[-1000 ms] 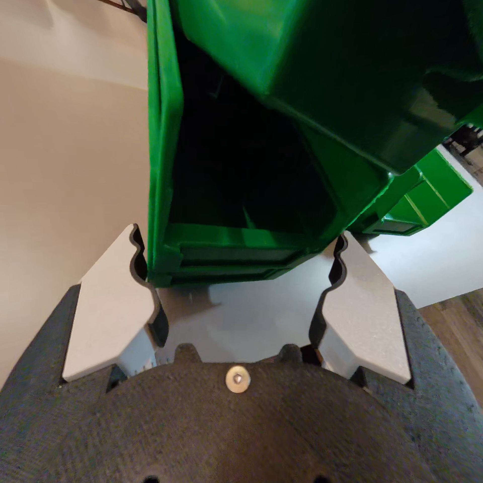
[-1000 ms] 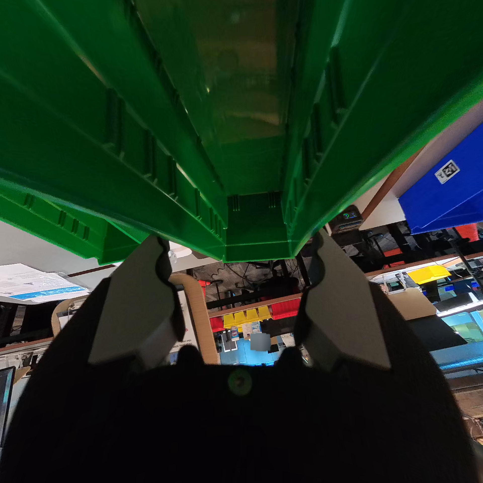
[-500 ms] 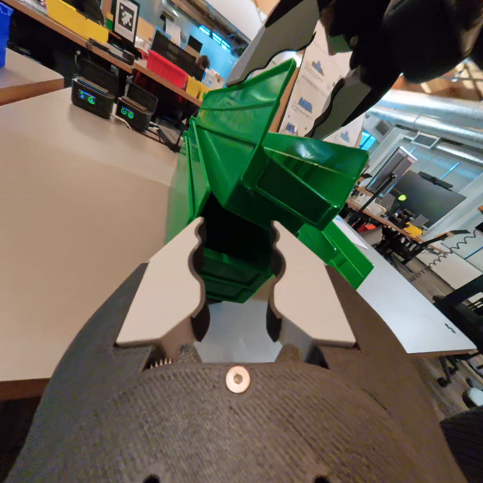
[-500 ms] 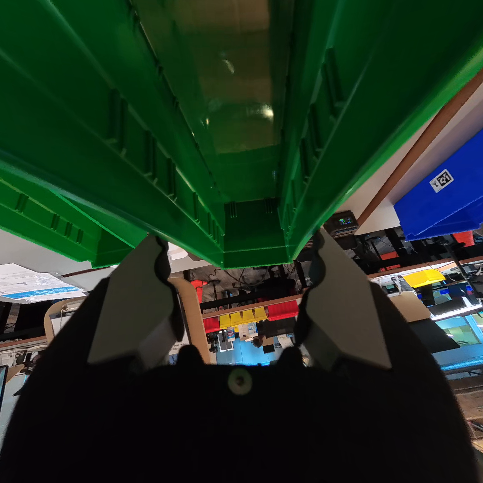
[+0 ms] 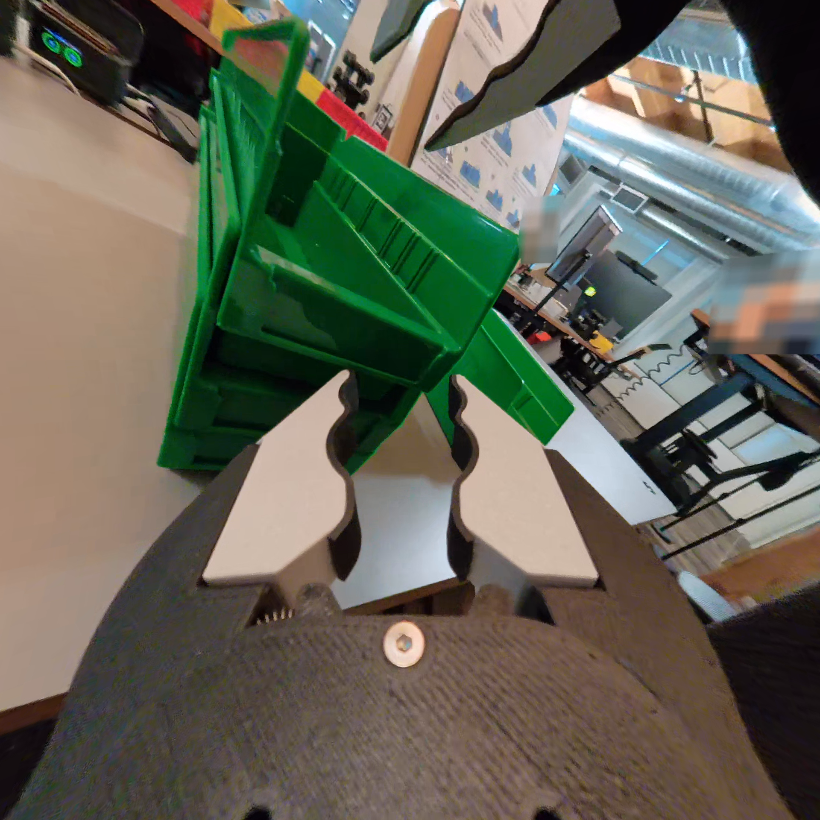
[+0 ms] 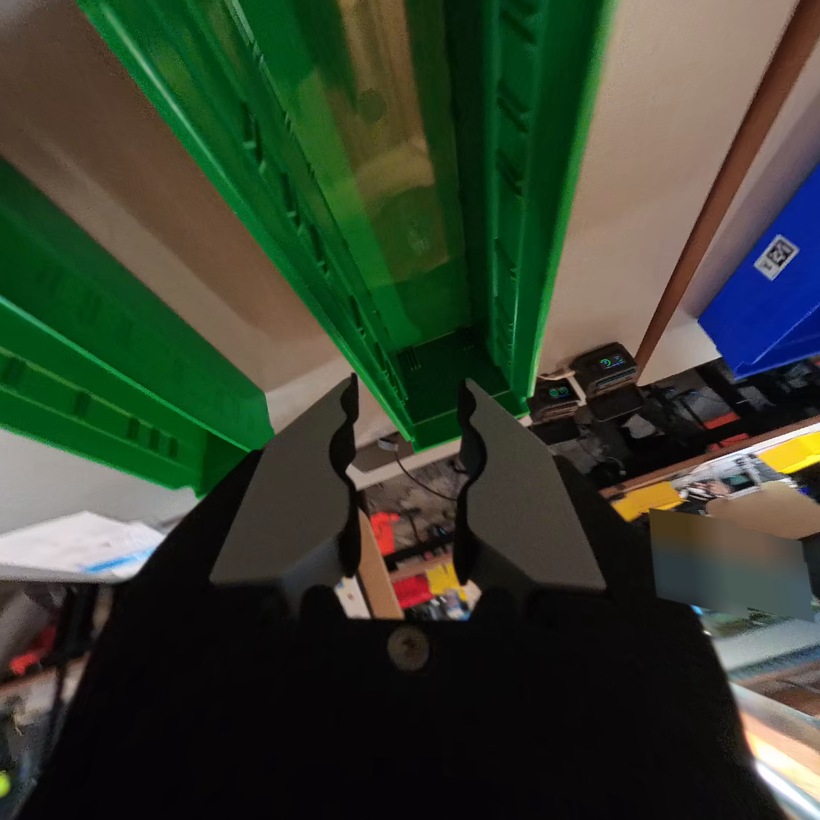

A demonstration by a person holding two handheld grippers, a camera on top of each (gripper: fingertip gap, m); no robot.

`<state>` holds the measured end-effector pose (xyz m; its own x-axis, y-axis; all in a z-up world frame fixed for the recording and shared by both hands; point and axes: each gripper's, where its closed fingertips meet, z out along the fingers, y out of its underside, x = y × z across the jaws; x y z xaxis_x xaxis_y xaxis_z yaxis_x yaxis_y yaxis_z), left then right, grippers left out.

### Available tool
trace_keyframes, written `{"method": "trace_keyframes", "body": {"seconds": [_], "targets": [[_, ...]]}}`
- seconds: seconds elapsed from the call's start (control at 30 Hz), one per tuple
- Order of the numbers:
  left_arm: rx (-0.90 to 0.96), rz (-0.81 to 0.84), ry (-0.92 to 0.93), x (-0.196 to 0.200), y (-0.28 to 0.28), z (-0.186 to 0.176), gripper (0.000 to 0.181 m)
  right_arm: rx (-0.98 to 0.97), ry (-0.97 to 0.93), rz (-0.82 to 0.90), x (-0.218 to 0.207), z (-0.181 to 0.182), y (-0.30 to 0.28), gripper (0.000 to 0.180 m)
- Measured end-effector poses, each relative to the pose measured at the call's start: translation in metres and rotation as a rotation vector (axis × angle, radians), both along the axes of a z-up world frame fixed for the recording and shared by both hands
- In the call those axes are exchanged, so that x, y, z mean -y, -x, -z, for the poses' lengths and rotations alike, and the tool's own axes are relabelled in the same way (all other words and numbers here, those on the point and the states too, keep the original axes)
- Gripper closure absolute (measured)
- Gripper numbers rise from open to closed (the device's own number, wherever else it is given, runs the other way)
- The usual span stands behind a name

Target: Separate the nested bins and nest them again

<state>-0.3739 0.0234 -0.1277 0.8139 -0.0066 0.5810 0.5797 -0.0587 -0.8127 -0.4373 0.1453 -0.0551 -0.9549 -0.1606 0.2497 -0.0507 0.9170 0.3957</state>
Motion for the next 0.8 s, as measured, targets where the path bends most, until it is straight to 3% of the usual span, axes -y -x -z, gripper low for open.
{"method": "trace_keyframes", "body": {"seconds": [0.17,0.27,0.47,0.53,0.6,0.8], "targets": [[-0.02,0.001,0.002,0.0,0.0,-0.001,0.136,-0.05,0.338,0.262,0.004,-0.019,0.001,0.133],[0.0,0.003,-0.013,0.0,0.001,-0.002,0.135,-0.006,0.419,0.317,-0.005,-0.014,-0.012,0.142],[-0.002,-0.002,-0.029,0.001,0.002,-0.005,0.13,-0.015,0.309,0.128,-0.005,0.025,-0.025,0.136],[-0.006,0.0,-0.028,0.0,0.002,-0.005,0.13,-0.023,0.276,0.098,-0.005,0.034,-0.019,0.147],[-0.016,-0.003,-0.024,0.0,0.002,-0.005,0.13,-0.003,0.252,0.087,-0.006,0.04,-0.015,0.171],[-0.065,-0.04,0.022,-0.003,0.01,0.003,0.132,-0.003,0.136,-0.018,-0.005,0.038,-0.01,0.176]]}}
